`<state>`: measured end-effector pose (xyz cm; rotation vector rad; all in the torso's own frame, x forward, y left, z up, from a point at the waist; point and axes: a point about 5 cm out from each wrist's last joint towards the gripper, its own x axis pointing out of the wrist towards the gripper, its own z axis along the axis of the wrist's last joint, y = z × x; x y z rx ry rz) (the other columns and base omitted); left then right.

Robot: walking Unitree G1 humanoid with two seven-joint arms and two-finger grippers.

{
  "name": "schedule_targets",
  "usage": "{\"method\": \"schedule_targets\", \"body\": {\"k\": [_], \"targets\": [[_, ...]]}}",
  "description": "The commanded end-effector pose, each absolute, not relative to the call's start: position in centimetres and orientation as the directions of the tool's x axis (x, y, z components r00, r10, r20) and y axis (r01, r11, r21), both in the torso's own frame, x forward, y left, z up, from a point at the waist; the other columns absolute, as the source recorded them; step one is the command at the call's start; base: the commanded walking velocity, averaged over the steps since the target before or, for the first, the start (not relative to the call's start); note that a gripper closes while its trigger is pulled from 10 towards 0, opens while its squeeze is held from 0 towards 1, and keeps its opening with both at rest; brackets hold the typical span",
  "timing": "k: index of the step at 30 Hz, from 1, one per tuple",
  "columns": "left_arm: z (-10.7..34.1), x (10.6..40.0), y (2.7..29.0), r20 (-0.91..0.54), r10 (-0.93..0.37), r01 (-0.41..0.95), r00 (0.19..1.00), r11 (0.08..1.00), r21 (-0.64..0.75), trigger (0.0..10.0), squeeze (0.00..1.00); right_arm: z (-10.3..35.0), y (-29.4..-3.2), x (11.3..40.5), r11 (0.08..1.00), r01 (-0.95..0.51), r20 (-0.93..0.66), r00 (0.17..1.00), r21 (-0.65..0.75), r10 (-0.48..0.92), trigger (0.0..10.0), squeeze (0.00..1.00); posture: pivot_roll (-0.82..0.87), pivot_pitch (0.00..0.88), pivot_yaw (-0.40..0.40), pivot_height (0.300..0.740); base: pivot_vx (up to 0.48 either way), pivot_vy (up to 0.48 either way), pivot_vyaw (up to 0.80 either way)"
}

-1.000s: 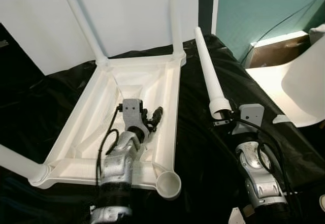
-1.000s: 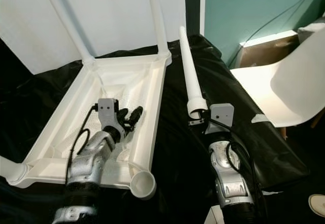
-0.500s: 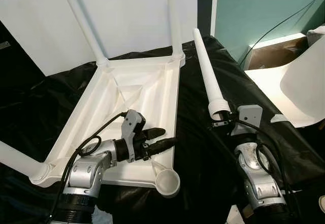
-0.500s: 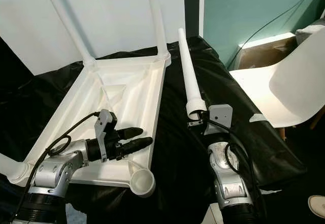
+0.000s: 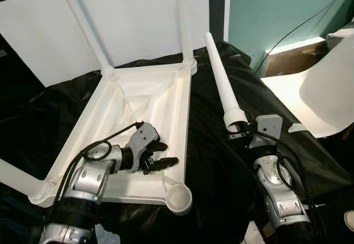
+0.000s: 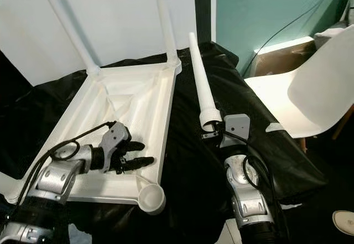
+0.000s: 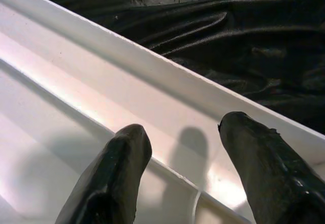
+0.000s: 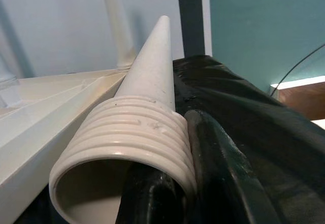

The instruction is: Building children table

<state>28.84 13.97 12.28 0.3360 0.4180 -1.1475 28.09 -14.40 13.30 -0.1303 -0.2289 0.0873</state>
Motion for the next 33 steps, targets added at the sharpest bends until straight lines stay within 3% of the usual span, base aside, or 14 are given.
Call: {"method": "schedule_targets", "body": {"k": [1, 6, 12, 20, 33], "targets": [[10.9, 29.4, 15.1, -0.547, -0.661, 0.826, 0.513, 0.553, 0.107, 10.0, 0.18, 13.6, -14.0, 28.1, 0.987, -0.078, 0.242, 0.964, -0.143, 0.111, 10.0, 0.0, -0.03, 0.0, 0.142, 0.74, 0.0, 0.0, 0.0], [11.5, 28.7, 12.6, -0.503, -0.73, 0.863, 0.462, 0.5, 0.068, 10.0, 0.18, 13.7, -14.0, 28.2, 0.987, -0.078, 0.243, 0.964, -0.143, 0.112, 10.0, 0.0, -0.03, 0.0, 0.139, 0.74, 0.0, 0.0, 0.0], [12.4, 28.9, 11.9, -0.438, -0.778, 0.871, 0.45, 0.491, 0.022, 10.0, 0.19, 13.6, -14.0, 28.2, 0.987, -0.078, 0.242, 0.964, -0.143, 0.111, 10.0, 0.0, -0.03, 0.0, 0.14, 0.74, 0.0, 0.0, 0.0], [11.6, 27.6, 9.8, -0.433, -0.83, 0.916, 0.351, 0.4, -0.024, 10.0, 0.18, 13.6, -14.2, 28.2, 0.987, -0.07, 0.241, 0.965, -0.145, 0.104, 10.0, 0.0, -0.04, 0.0, 0.142, 0.74, 0.0, 0.0, 0.0], [13.0, 28.0, 5.1, -0.328, -0.872, 0.919, 0.363, 0.394, -0.03, 10.0, 0.18, 13.8, -14.3, 28.5, 0.987, -0.063, 0.249, 0.963, -0.147, 0.099, 10.0, 0.0, -0.04, 0.0, 0.142, 0.74, 0.0, 0.0, 0.0]]}}
